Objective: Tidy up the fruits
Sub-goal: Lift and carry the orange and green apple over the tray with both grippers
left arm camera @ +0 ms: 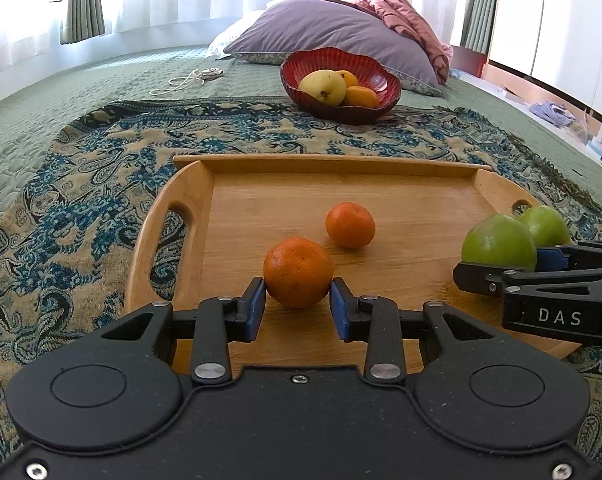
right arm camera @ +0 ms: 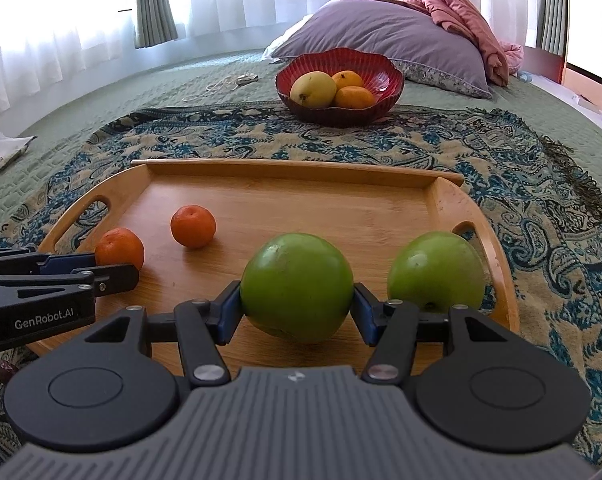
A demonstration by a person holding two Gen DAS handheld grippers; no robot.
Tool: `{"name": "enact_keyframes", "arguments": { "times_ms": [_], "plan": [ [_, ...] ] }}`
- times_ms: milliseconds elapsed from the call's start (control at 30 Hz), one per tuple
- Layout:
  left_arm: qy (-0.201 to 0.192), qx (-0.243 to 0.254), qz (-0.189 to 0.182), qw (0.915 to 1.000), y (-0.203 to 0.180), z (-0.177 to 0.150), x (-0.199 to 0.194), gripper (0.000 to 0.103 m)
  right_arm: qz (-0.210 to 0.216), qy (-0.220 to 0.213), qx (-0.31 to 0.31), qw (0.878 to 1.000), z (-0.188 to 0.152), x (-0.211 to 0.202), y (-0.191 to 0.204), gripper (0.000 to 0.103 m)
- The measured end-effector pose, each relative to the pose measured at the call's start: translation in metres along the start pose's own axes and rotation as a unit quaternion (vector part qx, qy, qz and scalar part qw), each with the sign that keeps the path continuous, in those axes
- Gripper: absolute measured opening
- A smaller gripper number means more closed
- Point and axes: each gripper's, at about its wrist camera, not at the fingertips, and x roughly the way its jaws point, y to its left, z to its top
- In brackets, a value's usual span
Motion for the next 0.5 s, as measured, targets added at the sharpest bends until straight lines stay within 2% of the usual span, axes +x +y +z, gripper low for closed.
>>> {"name": "enact_keyframes", "arguments": {
  "times_ms": [500],
  "plan": [
    [0.003, 0.002, 0.0, 1.0, 0.0005, 0.0001, 0.0008, 0.034, 0.001, 0.002, 0.0, 1.0, -0.0004, 0.0037, 0.001, 0.061]
  ]
}}
